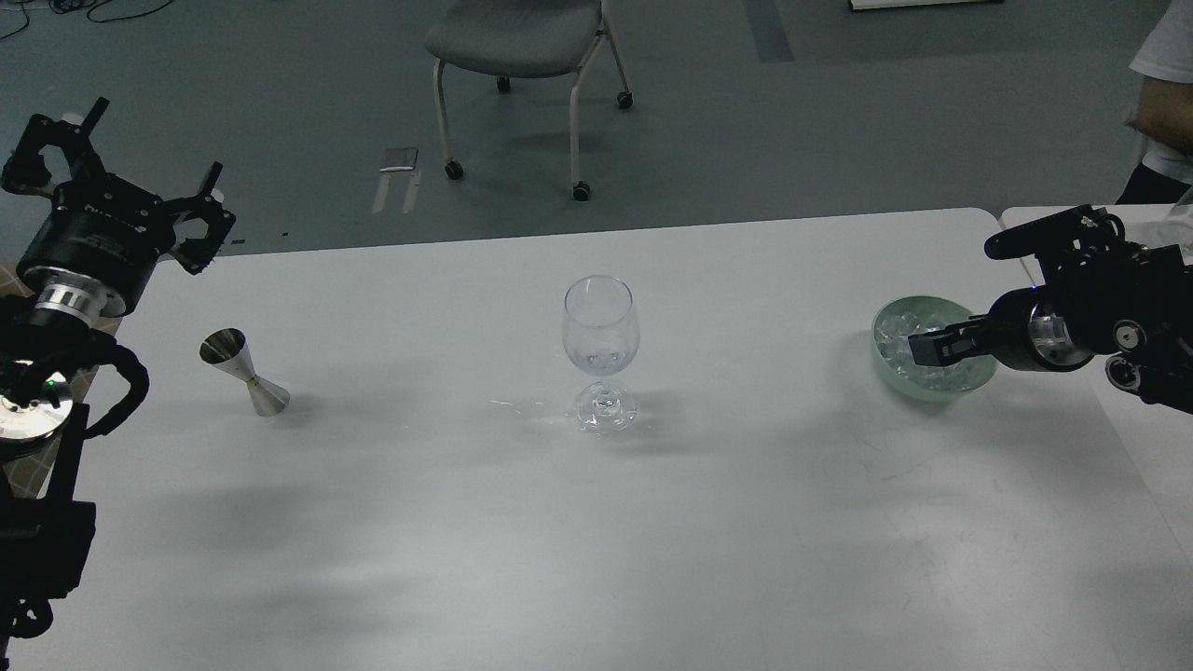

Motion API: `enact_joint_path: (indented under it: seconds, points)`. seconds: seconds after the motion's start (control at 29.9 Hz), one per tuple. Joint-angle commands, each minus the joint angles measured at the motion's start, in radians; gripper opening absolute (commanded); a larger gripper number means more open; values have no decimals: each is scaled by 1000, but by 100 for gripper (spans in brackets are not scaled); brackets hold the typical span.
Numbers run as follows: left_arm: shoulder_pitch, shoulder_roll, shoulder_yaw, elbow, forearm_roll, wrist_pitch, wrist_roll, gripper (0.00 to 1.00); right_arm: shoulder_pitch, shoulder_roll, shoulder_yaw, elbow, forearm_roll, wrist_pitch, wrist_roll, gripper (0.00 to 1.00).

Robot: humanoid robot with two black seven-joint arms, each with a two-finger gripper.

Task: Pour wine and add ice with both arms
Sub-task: 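Reach the right gripper down into the green ice bowl, then pinch an ice cube with the right gripper and lift it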

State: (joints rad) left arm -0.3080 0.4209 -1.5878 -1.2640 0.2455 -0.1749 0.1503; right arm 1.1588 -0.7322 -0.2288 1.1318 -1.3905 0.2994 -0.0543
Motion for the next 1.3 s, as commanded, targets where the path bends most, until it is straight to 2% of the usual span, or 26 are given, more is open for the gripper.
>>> enact_joint_path:
  seconds: [0.0,0.17,0.43,0.6,0.67,0.84,0.94,1.0,1.07,1.27]
  points:
    - [1,-5,0,0,0,2,0,98,-7,7,-1,-4,-18,-5,-2,71]
    - [12,-7,0,0,0,2,0,98,-16,25,-1,-17,-18,-5,-7,69]
    - [15,-5,-1,1,-2,2,0,98,-28,50,0,-49,-18,-5,-7,51]
    - [15,-5,-1,26,-2,2,0,98,-28,68,2,-63,-18,-20,-16,48]
    - [15,-2,-1,34,-2,0,0,98,-28,70,2,-66,-18,-25,-31,42]
    - [15,6,-1,37,-2,0,0,98,-27,70,2,-64,-16,-25,-38,36]
    - [15,6,-1,35,-2,0,0,98,-28,68,2,-63,-16,-25,-38,27]
    - [15,4,-1,35,-2,0,0,98,-31,63,2,-63,-15,-25,-39,16]
    - [15,4,-1,35,-2,-2,2,98,-33,60,3,-60,-12,-25,-39,11]
    - [15,6,-1,35,-2,-2,2,98,-42,54,8,-53,-10,-25,-39,8]
